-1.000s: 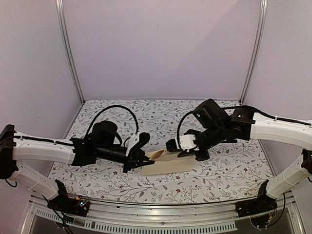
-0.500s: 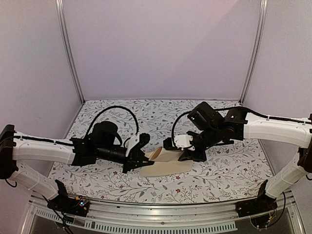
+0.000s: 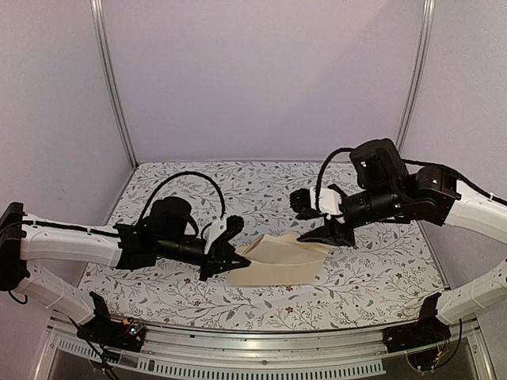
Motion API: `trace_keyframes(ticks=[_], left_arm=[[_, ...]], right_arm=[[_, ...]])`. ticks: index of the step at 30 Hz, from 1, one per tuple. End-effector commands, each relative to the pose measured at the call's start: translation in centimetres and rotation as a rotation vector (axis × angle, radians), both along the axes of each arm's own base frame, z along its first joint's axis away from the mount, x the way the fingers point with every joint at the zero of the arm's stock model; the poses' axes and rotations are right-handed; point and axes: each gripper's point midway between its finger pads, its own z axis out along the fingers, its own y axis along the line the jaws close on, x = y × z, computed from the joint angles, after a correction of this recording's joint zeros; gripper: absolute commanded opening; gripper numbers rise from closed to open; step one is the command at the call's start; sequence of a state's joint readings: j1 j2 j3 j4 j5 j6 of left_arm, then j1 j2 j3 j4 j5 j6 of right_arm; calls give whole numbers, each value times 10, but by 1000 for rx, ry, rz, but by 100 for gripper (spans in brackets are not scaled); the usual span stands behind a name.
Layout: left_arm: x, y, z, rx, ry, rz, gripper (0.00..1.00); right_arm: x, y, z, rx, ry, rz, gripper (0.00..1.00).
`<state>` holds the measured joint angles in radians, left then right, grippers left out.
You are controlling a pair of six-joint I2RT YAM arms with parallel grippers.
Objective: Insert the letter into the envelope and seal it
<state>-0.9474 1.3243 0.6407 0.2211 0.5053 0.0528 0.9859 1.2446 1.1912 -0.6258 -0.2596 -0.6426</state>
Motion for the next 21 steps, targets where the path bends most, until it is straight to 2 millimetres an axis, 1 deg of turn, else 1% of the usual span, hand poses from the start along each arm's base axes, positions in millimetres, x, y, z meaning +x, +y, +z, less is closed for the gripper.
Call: trace_keyframes(ticks=[1,4,7,11,14,17,21], left_arm=[[11,-2,14,-32,-31,24,0],[10,-2,14,-32,-31,21,0],[10,-2,14,-34,-32,17,0],[9,-2,14,-35,-33,15,0],[9,-1,15,-35,-34,15,0],[8,-1,16,-40,-38,11,0],[8,-1,14,-34,-36,10,0]], right_arm=[[-8,-2,34,130,-48,20,56],[-12,-7,36,148,-49,21,56],[-8,-5,30,132,-29,0,56],[-1,1,14,93,8,-29,53],[7,5,1,55,38,-62,50],[16,6,-15,11,71,-93,48],[24,4,-25,-12,105,-120,42]])
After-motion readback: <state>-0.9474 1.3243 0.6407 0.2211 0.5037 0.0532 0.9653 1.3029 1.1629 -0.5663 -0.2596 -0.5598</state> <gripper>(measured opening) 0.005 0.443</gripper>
